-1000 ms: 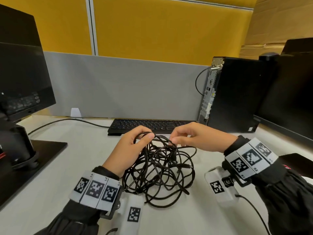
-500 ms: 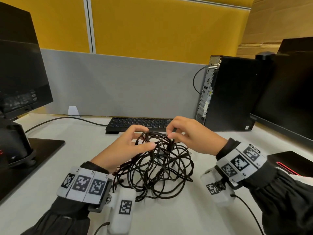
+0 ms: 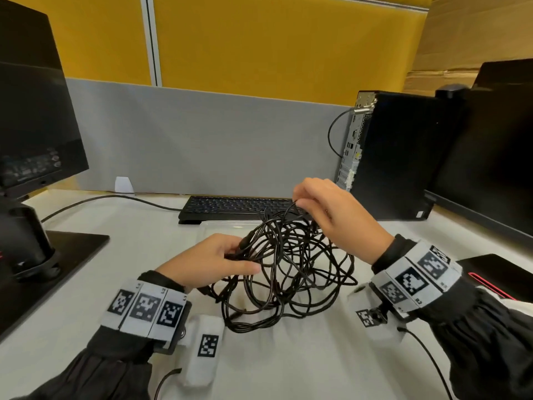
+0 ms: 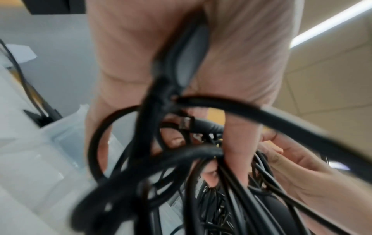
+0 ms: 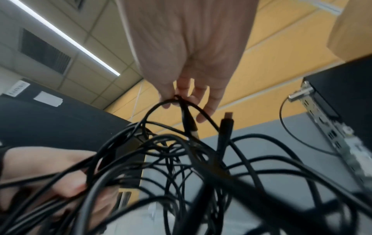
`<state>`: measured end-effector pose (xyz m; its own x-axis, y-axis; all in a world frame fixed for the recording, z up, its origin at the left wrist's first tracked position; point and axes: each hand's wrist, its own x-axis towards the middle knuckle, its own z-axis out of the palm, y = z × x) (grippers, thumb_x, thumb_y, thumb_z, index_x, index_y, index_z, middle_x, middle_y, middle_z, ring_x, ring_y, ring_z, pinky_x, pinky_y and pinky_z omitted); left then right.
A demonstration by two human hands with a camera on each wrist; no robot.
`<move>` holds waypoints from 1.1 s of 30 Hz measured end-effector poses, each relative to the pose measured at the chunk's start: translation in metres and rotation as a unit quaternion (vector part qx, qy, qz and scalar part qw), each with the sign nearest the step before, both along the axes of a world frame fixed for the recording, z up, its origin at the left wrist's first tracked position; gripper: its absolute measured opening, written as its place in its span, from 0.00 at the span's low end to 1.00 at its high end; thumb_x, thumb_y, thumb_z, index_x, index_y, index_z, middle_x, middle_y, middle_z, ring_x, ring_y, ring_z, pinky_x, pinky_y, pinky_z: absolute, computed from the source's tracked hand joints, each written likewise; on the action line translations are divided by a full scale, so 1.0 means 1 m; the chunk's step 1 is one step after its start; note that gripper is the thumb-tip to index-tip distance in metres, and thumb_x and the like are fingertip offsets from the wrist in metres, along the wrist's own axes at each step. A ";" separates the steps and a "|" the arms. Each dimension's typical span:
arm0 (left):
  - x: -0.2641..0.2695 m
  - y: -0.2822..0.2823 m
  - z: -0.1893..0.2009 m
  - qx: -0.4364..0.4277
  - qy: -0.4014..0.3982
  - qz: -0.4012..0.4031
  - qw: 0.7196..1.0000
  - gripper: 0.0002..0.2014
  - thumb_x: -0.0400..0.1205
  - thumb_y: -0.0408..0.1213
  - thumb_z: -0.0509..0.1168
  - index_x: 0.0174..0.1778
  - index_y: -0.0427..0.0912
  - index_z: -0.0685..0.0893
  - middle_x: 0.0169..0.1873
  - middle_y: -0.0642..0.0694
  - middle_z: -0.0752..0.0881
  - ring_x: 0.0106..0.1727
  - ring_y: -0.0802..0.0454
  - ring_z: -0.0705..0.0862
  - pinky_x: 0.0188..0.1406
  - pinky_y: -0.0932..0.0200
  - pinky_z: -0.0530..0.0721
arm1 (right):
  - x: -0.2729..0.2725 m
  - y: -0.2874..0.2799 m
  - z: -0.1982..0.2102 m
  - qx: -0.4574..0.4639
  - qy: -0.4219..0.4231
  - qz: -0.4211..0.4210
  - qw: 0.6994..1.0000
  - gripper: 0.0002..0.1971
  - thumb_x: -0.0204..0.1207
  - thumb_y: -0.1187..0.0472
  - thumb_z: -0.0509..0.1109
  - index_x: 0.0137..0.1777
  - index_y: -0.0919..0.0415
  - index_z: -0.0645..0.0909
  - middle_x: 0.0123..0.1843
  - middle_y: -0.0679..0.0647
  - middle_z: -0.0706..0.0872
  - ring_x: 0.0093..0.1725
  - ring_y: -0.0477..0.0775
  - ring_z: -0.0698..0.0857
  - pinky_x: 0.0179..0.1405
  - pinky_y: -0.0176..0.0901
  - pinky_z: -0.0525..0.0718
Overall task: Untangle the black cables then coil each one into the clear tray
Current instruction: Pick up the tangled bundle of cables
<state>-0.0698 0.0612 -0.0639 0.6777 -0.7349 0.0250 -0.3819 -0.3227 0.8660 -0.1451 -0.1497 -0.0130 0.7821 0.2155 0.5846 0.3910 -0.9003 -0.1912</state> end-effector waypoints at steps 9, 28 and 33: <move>0.000 -0.005 0.001 -0.083 0.031 0.030 0.996 0.12 0.82 0.40 0.64 0.32 0.43 0.78 0.23 0.53 0.75 0.26 0.61 0.76 0.27 0.71 0.77 | -0.008 -0.015 0.036 -0.077 0.057 -0.029 0.995 0.04 0.81 0.62 0.63 0.49 0.59 0.80 0.33 0.40 0.74 0.35 0.36 0.76 0.35 0.25 0.70; -0.009 -0.011 0.006 -0.180 0.032 0.030 0.983 0.13 0.86 0.38 0.55 0.36 0.42 0.78 0.24 0.53 0.82 0.27 0.61 0.79 0.31 0.67 0.78 | -0.001 0.000 0.010 0.122 0.108 0.045 0.986 0.09 0.78 0.61 0.69 0.56 0.51 0.80 0.44 0.43 0.82 0.41 0.40 0.81 0.48 0.31 0.78; -0.014 -0.016 0.005 -0.183 0.034 0.028 0.982 0.14 0.84 0.42 0.55 0.35 0.41 0.76 0.22 0.53 0.80 0.24 0.59 0.77 0.31 0.63 0.77 | -0.001 0.014 0.005 0.073 0.098 0.045 0.991 0.04 0.76 0.61 0.71 0.47 0.55 0.87 0.41 0.44 0.82 0.43 0.40 0.79 0.48 0.31 0.74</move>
<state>-0.0839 0.0455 -0.0585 0.7262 -0.6463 0.2342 -0.3103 -0.0042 0.9506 -0.1461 -0.1357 -0.0076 0.8652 0.2146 0.4533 0.4117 -0.8201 -0.3975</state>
